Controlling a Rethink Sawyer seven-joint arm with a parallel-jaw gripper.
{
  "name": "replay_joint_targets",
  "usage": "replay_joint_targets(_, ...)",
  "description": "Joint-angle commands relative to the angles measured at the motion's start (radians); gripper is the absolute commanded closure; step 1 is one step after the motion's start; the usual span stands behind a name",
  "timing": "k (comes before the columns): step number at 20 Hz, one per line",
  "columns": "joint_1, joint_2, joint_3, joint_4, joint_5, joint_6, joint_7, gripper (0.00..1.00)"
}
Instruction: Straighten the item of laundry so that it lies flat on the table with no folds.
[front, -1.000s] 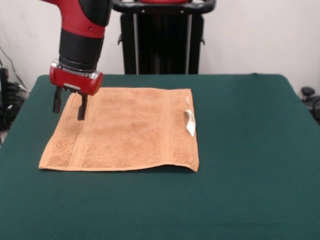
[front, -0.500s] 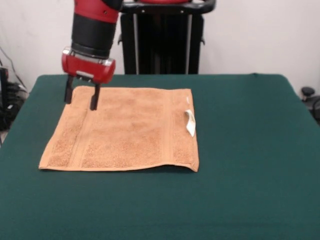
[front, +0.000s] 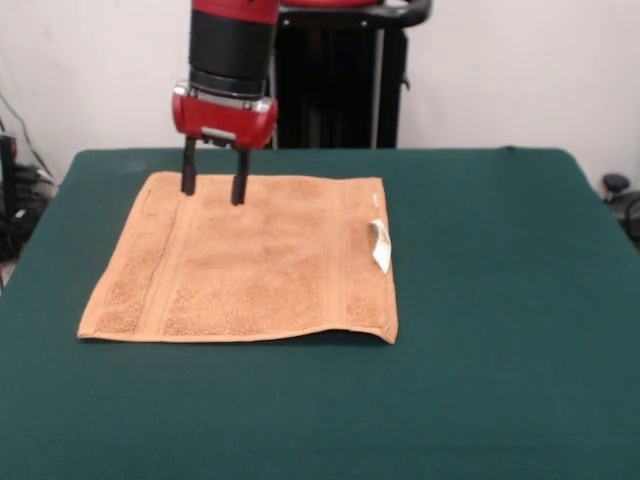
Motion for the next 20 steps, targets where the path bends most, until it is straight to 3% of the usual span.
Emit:
replay_joint_targets(1, 0.022, 0.128, 0.138, 0.066, 0.062, -0.044, 0.231, 0.00)
replay_joint_targets(5, 0.048, 0.115, 0.123, 0.075, 0.082, -0.041, 0.252, 0.00)
replay_joint_targets(11, 0.120, 0.009, 0.055, 0.111, 0.077, -0.022, 0.240, 0.00)
replay_joint_targets(20, 0.110, -0.071, 0.074, 0.112, 0.073, 0.084, 0.172, 0.00)
